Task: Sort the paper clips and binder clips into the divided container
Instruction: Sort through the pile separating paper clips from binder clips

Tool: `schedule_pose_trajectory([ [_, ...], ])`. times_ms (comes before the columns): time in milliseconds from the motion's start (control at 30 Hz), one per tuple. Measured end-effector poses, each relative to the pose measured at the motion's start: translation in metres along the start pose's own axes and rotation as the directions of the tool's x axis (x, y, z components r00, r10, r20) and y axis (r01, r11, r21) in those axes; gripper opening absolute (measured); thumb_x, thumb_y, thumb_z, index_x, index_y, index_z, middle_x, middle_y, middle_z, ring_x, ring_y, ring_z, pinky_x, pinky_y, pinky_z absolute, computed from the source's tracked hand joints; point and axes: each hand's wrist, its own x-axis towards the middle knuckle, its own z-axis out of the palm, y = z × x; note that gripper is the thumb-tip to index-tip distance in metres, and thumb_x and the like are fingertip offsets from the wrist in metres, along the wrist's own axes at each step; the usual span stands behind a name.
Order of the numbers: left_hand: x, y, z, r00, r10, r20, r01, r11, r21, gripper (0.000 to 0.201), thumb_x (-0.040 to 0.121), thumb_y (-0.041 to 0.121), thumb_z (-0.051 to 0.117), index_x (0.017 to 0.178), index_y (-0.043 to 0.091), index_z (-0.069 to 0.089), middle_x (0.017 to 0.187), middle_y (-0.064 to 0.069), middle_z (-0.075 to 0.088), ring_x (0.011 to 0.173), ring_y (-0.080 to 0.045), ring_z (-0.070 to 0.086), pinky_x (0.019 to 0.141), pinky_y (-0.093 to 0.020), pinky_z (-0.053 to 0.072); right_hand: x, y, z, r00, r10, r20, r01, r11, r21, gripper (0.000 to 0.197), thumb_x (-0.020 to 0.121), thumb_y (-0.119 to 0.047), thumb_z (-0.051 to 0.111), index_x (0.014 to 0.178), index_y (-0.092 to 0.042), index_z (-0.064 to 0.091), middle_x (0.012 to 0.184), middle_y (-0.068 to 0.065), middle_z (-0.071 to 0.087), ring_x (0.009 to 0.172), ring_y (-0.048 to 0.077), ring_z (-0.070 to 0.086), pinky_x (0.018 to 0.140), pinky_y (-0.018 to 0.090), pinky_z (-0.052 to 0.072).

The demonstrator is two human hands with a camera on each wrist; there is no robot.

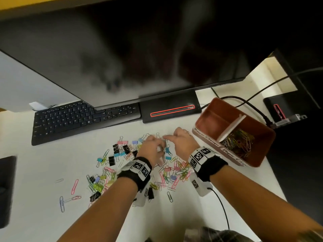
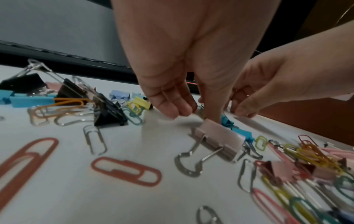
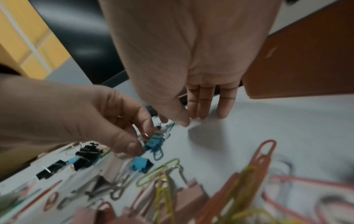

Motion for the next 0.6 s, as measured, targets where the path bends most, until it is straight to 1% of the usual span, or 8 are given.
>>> schedule_pose_trajectory([
  [67,0.001,-0.004,-0.002,1.0,0.023,-0.015,-0.023,1.0,0.016,0.006,0.082,0.012,0.064,0.085,0.017,0.065,0.103,-0.001,0.051,0.089,-0.012,0.051,0.086,-0.019,0.039,0.01,0.0,0.001,1.0,-0.031,-0.002,0.031,0.999,-0.032,0.058,0.083,0.001,0.044,0.126,-0.038,0.049,0.103,0.004,0.039,0.103,0.025,0.042,0.088,0.034,0.042],
  [133,0.002,-0.008,-0.005,0.999,0.027,-0.021,-0.027,1.0,0.014,0.006,0.084,0.012,0.062,0.086,0.016,0.065,0.104,-0.002,0.052,0.092,-0.012,0.051,0.088,-0.018,0.038,0.014,0.004,0.003,0.999,-0.045,0.01,0.045,0.999,-0.015,0.051,0.087,-0.002,0.046,0.126,-0.033,0.053,0.107,0.006,0.042,0.104,0.025,0.042,0.088,0.032,0.041],
  [233,0.002,-0.016,-0.009,0.999,0.01,-0.03,-0.009,1.0,0.01,0.015,0.087,0.006,0.055,0.094,0.016,0.064,0.111,-0.002,0.05,0.099,-0.014,0.051,0.092,-0.019,0.038,0.011,0.015,0.004,0.998,-0.057,-0.013,0.058,0.998,0.008,0.036,0.088,-0.006,0.051,0.119,-0.022,0.061,0.114,0.009,0.047,0.106,0.025,0.047,0.091,0.034,0.045],
  [300,0.001,-0.018,-0.012,0.999,0.039,-0.023,-0.038,0.999,0.023,0.021,0.087,0.005,0.053,0.102,0.017,0.062,0.115,-0.002,0.046,0.106,-0.014,0.047,0.094,-0.019,0.033,0.005,0.021,0.005,0.998,-0.048,-0.046,0.05,0.998,0.048,0.024,0.088,-0.009,0.055,0.107,-0.017,0.067,0.112,0.009,0.05,0.103,0.025,0.051,0.091,0.038,0.047],
  [400,-0.003,-0.012,-0.013,0.995,0.101,0.013,-0.101,0.995,0.027,0.022,0.085,0.023,0.062,0.106,0.02,0.06,0.111,0.0,0.045,0.102,-0.012,0.046,0.092,-0.022,0.037,0.002,0.024,0.006,0.998,-0.021,-0.053,0.025,0.997,0.071,0.014,0.087,-0.012,0.057,0.093,-0.012,0.07,0.11,0.007,0.053,0.102,0.025,0.053,0.089,0.038,0.047],
  [467,-0.002,-0.006,-0.01,0.99,0.109,0.09,-0.114,0.992,0.05,0.031,0.08,0.036,0.067,0.107,0.022,0.059,0.106,0.002,0.049,0.093,-0.012,0.05,0.085,-0.026,0.044,0.002,0.022,0.006,0.999,-0.017,-0.045,0.02,0.998,0.068,0.014,0.086,-0.01,0.057,0.093,-0.011,0.069,0.109,0.006,0.055,0.103,0.025,0.053,0.09,0.038,0.046],
  [500,-0.001,-0.003,-0.007,0.987,0.103,0.121,-0.113,0.991,0.078,0.033,0.079,0.037,0.067,0.107,0.021,0.059,0.105,0.002,0.05,0.092,-0.013,0.051,0.083,-0.028,0.045,0.002,0.021,0.006,0.999,-0.016,-0.044,0.018,0.998,0.066,0.016,0.085,-0.01,0.057,0.096,-0.012,0.068,0.11,0.006,0.056,0.105,0.024,0.053,0.091,0.037,0.046],
  [600,0.004,0.005,-0.003,0.988,0.088,0.13,-0.107,0.982,0.154,0.021,0.083,0.024,0.064,0.102,0.017,0.061,0.104,-0.003,0.052,0.093,-0.02,0.055,0.083,-0.03,0.046,0.001,0.017,0.006,1.0,-0.018,-0.02,0.019,0.998,0.058,0.024,0.085,-0.011,0.057,0.108,-0.015,0.063,0.116,0.003,0.057,0.109,0.02,0.051,0.095,0.036,0.044],
])
